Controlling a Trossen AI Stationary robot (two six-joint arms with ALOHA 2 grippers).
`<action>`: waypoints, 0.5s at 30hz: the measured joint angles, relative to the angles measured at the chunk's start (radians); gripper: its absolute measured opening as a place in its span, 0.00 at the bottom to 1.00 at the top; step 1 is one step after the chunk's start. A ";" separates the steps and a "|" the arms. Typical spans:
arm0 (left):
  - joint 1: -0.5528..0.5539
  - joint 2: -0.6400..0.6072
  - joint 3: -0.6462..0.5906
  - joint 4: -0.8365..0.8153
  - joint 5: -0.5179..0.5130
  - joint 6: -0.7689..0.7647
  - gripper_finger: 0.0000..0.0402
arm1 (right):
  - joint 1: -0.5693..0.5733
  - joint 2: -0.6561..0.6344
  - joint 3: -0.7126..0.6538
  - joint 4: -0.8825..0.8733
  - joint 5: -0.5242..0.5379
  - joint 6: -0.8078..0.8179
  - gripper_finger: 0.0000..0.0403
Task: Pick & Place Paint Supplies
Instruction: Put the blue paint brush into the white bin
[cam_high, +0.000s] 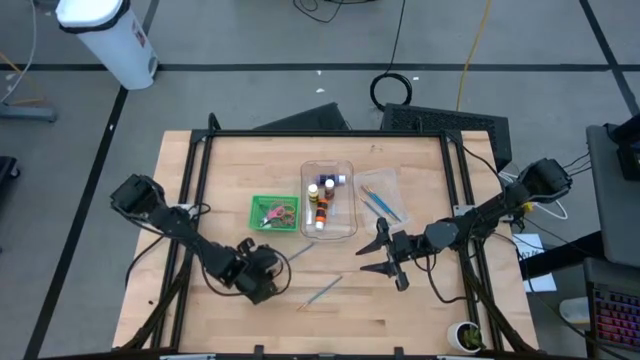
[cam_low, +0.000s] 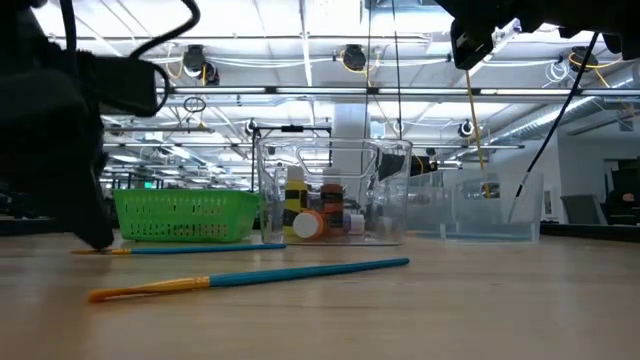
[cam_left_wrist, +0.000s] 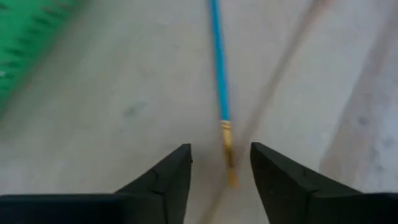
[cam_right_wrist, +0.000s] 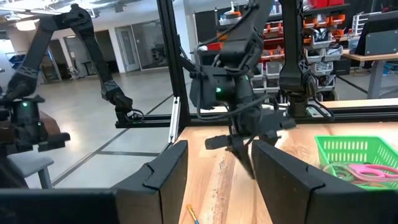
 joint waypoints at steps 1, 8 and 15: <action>0.005 0.000 -0.017 0.033 0.022 0.011 0.45 | 0.000 0.000 0.000 0.000 0.000 -0.001 0.42; 0.015 -0.005 -0.072 0.114 0.042 -0.019 0.44 | 0.000 0.000 0.000 -0.006 0.000 -0.001 0.42; -0.002 -0.003 -0.073 0.075 0.050 -0.012 0.24 | 0.000 0.000 0.000 -0.006 0.000 0.001 0.42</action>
